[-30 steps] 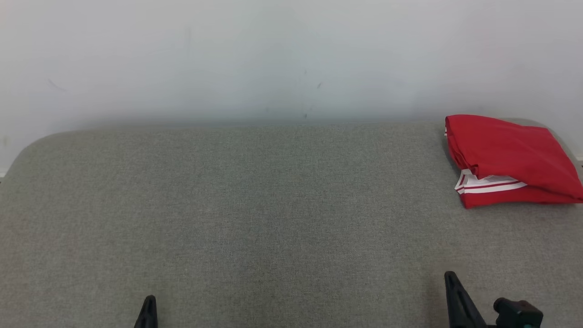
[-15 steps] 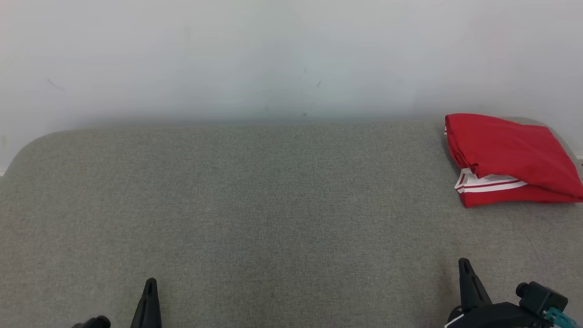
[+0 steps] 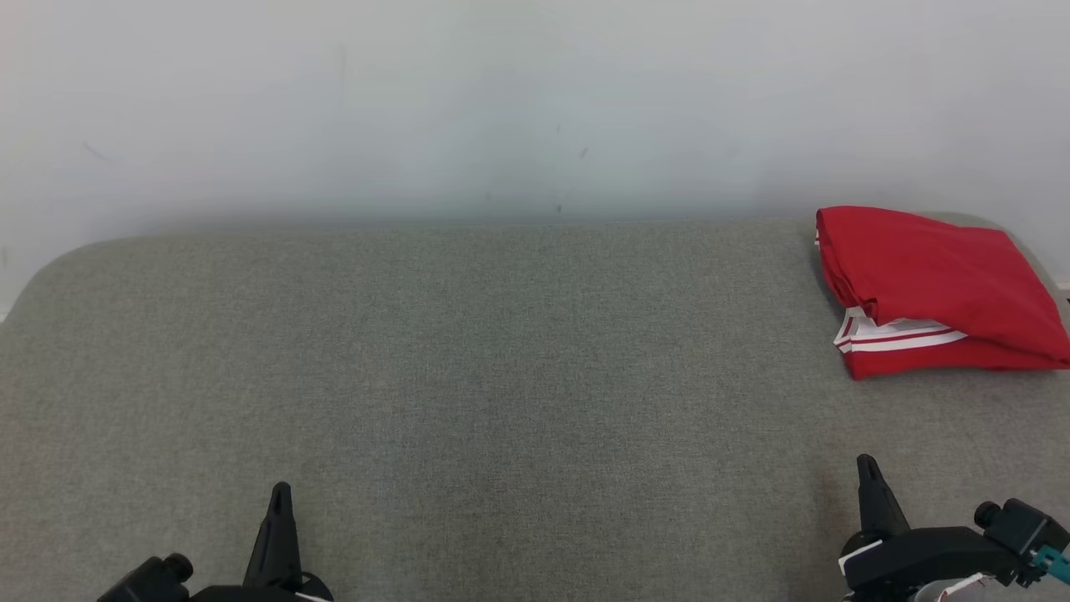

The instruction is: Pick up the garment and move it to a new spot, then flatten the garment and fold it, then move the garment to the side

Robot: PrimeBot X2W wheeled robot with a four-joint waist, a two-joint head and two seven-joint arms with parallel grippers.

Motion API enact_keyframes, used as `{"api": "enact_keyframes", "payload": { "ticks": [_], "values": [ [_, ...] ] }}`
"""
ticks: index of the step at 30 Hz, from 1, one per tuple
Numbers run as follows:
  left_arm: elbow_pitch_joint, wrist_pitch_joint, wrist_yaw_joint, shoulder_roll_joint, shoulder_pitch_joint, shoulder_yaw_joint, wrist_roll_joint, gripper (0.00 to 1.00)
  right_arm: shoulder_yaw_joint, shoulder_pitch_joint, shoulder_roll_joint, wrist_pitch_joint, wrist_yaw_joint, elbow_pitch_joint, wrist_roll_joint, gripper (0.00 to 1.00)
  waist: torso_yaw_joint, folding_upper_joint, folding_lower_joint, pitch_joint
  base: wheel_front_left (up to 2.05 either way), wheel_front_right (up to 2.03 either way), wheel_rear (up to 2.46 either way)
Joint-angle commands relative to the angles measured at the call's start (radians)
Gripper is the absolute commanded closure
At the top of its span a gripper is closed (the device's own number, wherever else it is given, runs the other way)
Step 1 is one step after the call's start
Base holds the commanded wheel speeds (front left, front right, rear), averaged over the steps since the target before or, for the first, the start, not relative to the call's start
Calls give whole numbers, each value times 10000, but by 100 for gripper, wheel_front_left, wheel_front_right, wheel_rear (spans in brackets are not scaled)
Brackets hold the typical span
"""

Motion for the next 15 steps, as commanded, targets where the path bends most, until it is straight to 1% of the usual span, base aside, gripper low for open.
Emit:
{"api": "enact_keyframes", "payload": {
  "ticks": [1,15],
  "values": [
    [-46,41,-38,30,-299,-10,-284,100,-89,-286,-56,69,2,-62,282,100,0,0,0,2,0,0,0],
    [302,288,-51,32,-897,-166,-2149,100,-475,-775,-117,694,4,199,2034,100,-16,0,0,34,0,0,0]
  ]
}}
